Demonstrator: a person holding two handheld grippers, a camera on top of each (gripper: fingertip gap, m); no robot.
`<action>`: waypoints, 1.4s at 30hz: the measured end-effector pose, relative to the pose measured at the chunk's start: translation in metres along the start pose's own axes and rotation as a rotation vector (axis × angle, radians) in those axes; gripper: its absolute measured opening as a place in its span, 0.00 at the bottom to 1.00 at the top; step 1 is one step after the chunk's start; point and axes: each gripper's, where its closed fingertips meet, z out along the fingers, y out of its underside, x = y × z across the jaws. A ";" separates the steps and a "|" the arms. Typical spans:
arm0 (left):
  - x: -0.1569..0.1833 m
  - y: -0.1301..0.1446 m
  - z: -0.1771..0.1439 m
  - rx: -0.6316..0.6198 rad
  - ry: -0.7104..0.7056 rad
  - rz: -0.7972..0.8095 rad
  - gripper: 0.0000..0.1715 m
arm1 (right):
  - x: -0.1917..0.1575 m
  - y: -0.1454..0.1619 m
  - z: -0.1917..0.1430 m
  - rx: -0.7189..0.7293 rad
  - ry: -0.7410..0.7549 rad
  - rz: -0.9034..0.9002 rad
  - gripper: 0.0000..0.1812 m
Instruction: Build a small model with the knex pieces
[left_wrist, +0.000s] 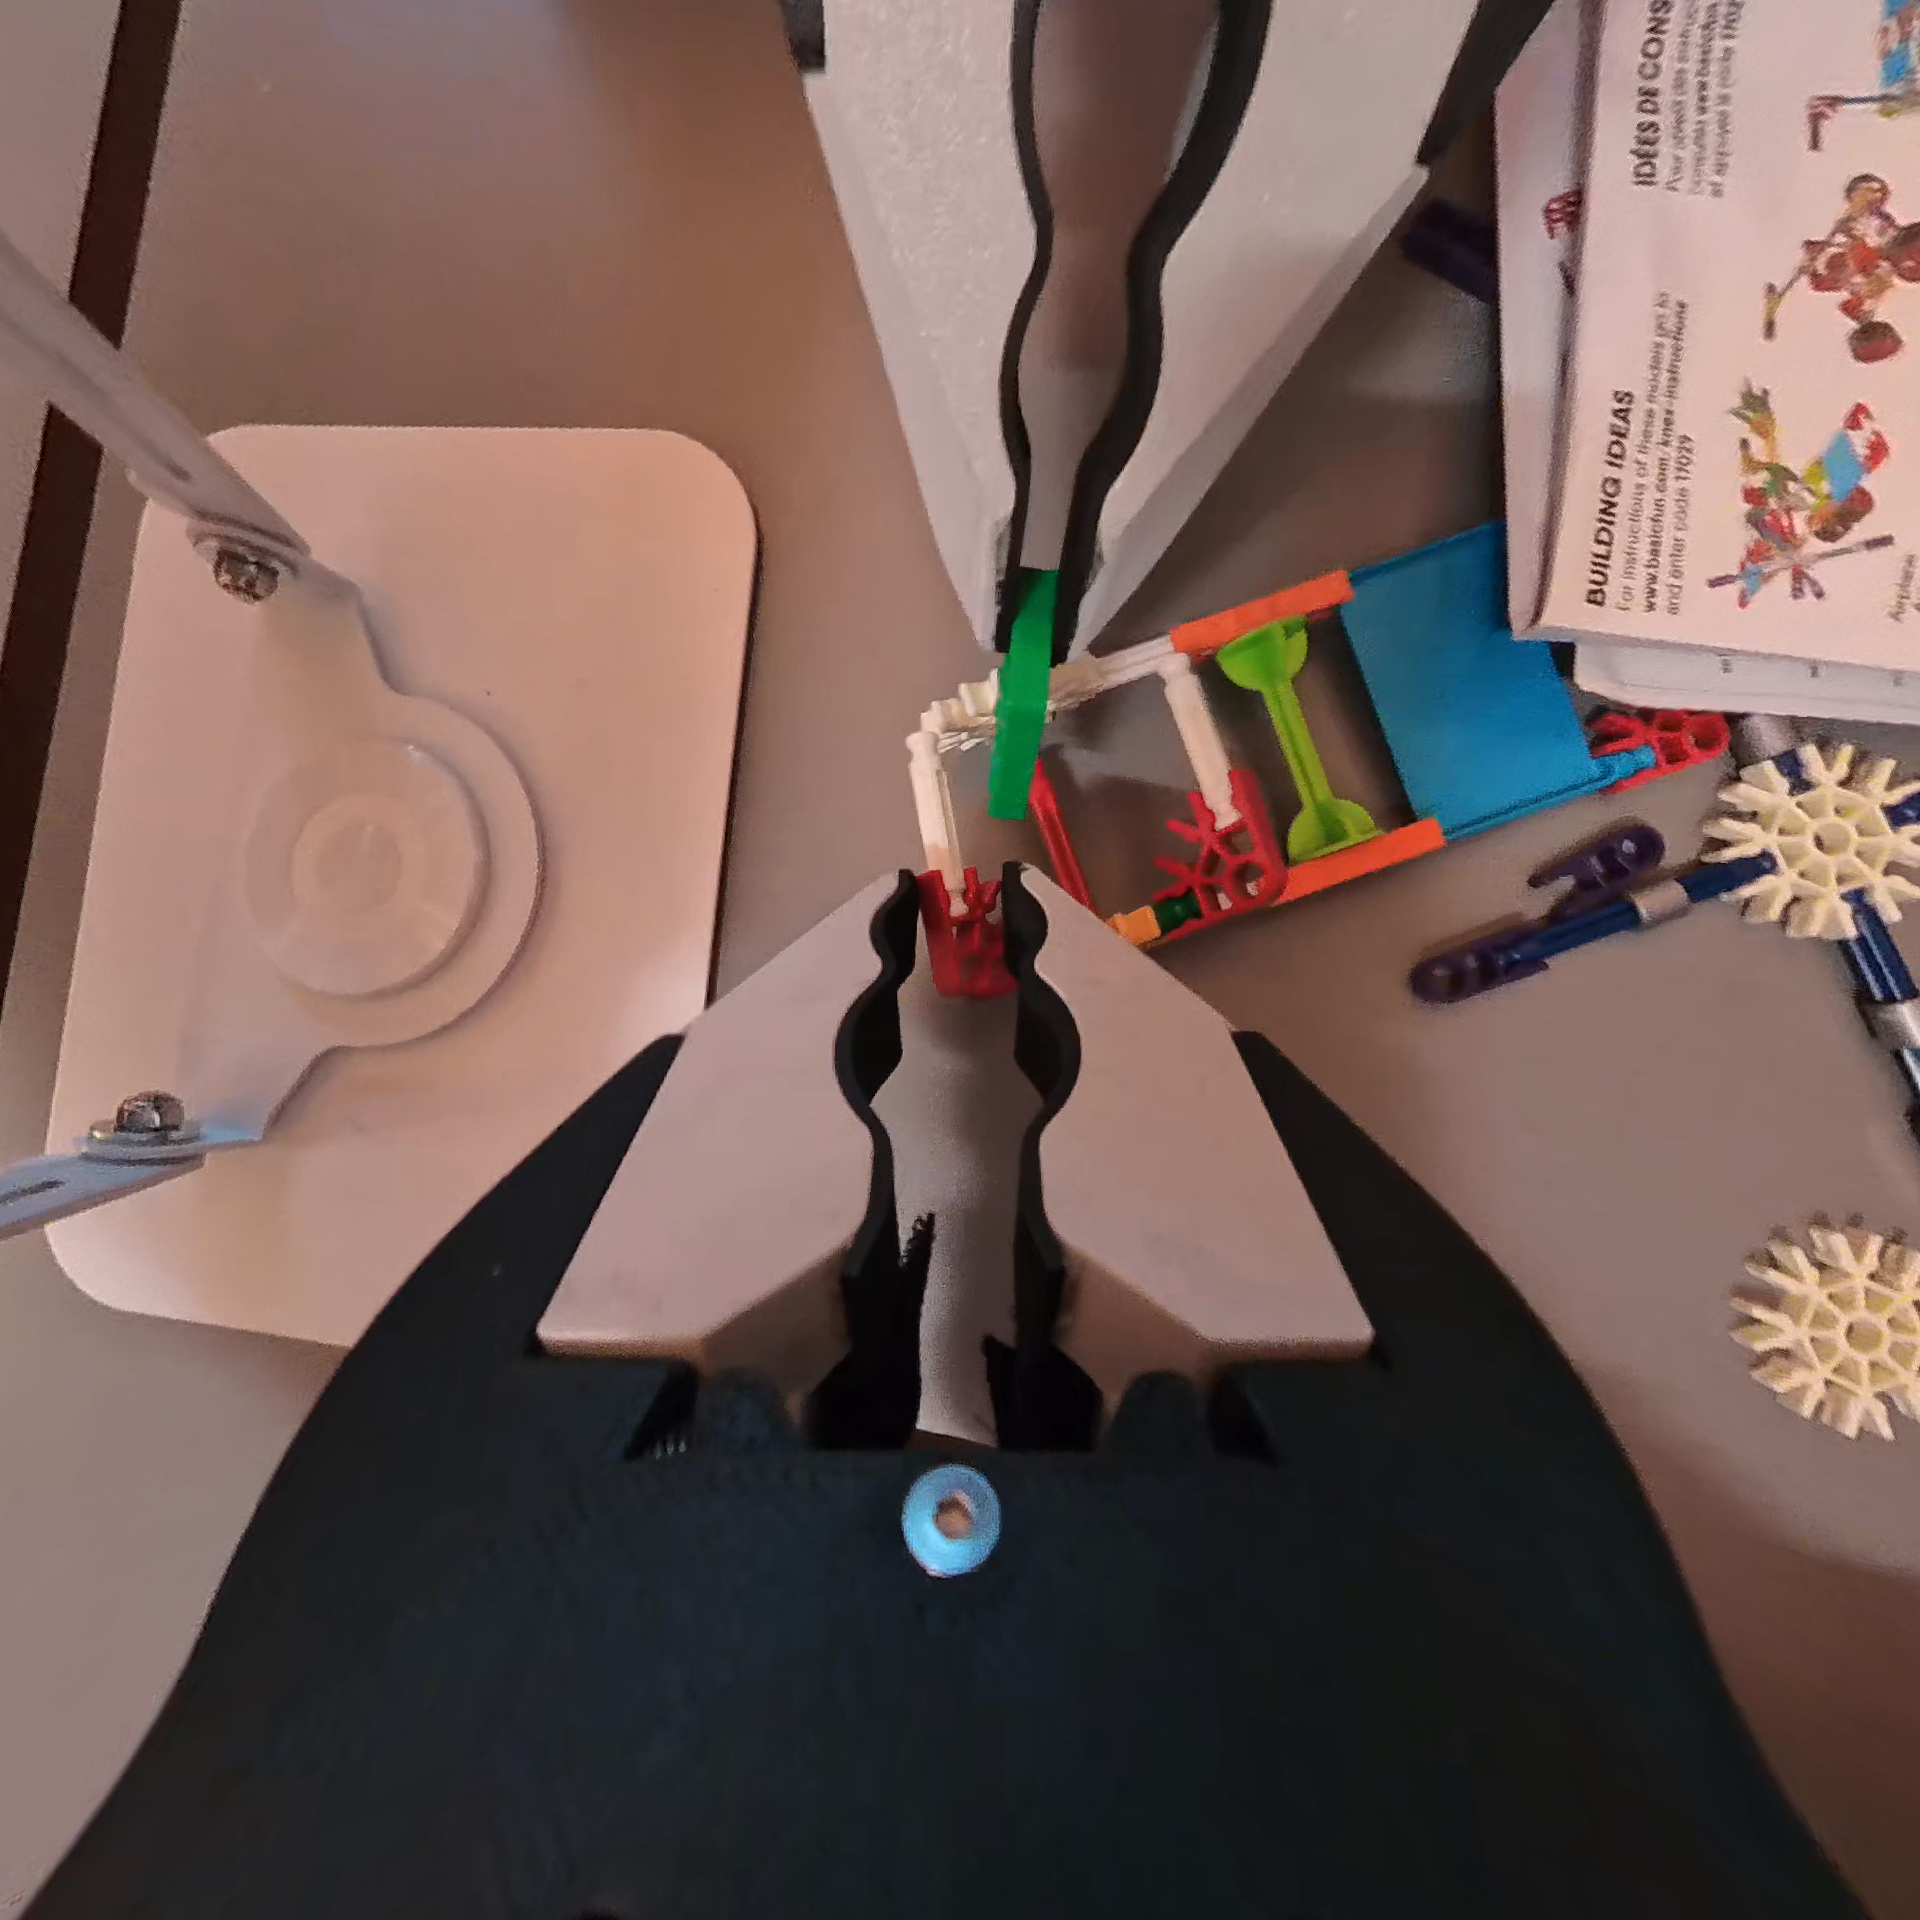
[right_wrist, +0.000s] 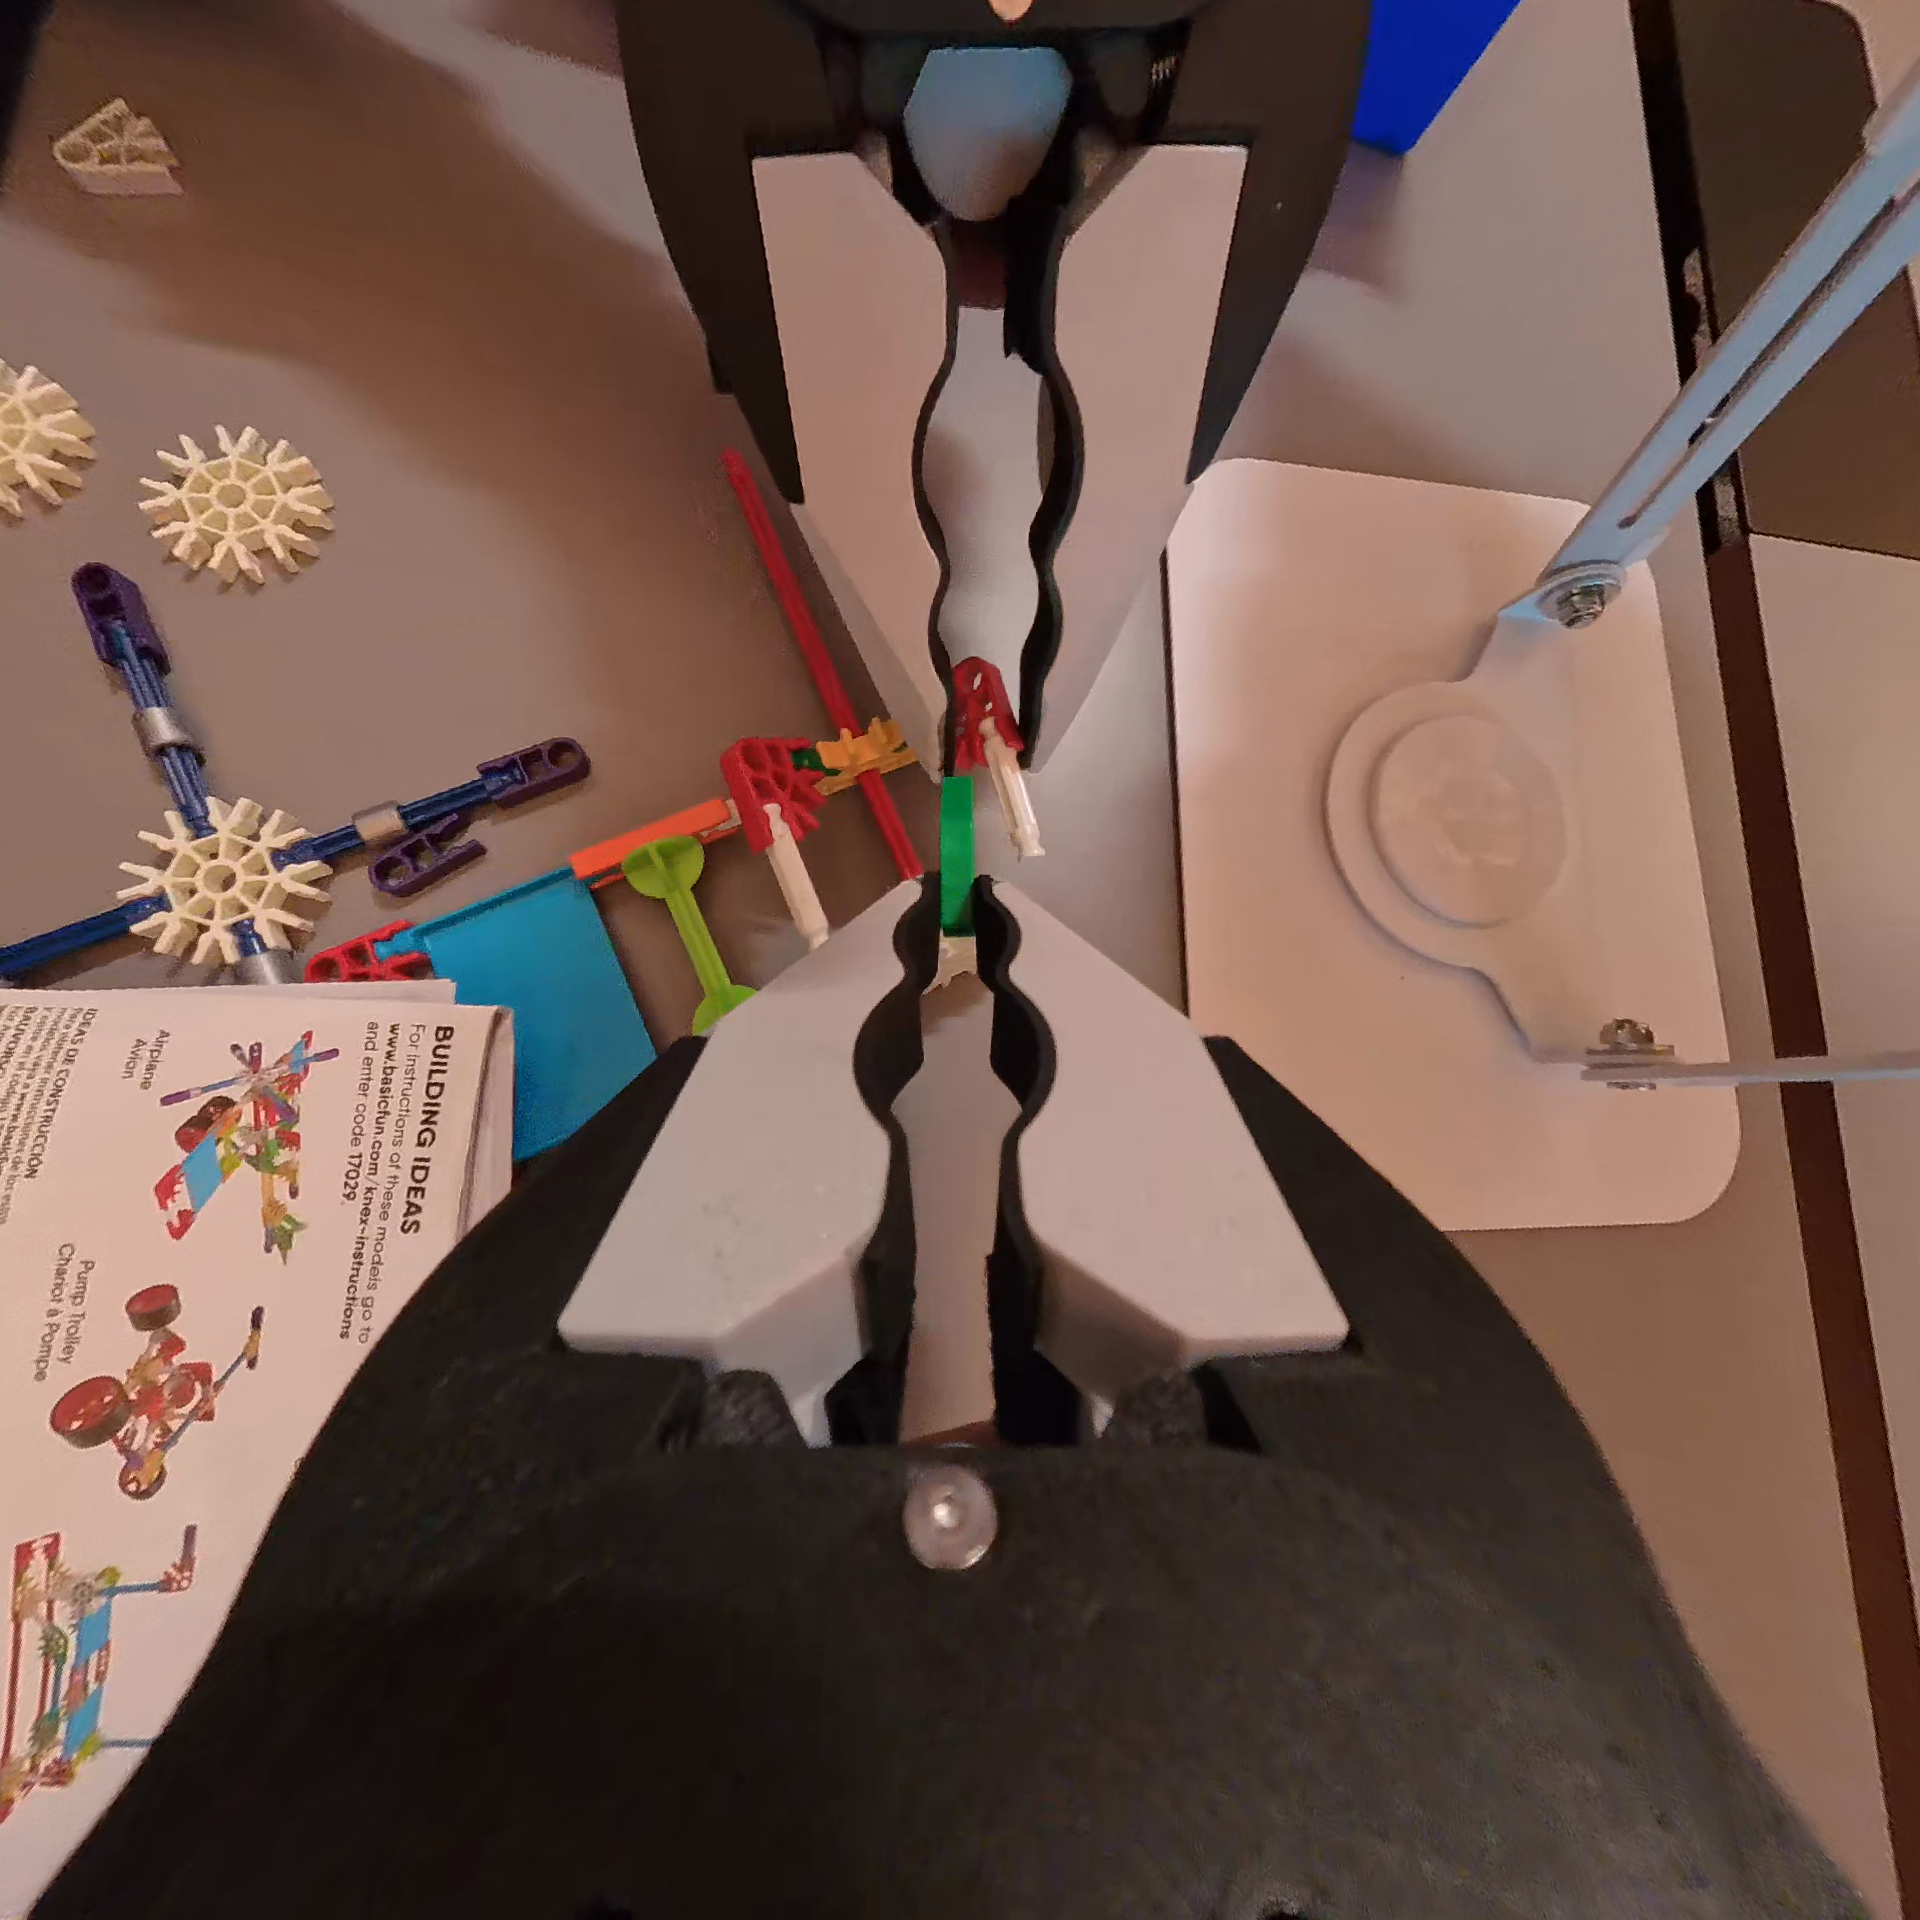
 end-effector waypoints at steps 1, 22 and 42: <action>0.000 0.002 0.002 -0.015 -0.006 -0.007 0.08 | 0.001 0.001 -0.001 0.003 0.001 0.007 0.02; -0.008 -0.008 0.015 0.049 -0.120 -0.165 0.10 | 0.014 0.012 0.000 0.010 -0.199 0.109 0.02; -0.016 -0.018 0.009 0.162 -0.130 -0.231 0.07 | 0.025 0.011 0.007 0.120 -0.239 0.251 0.02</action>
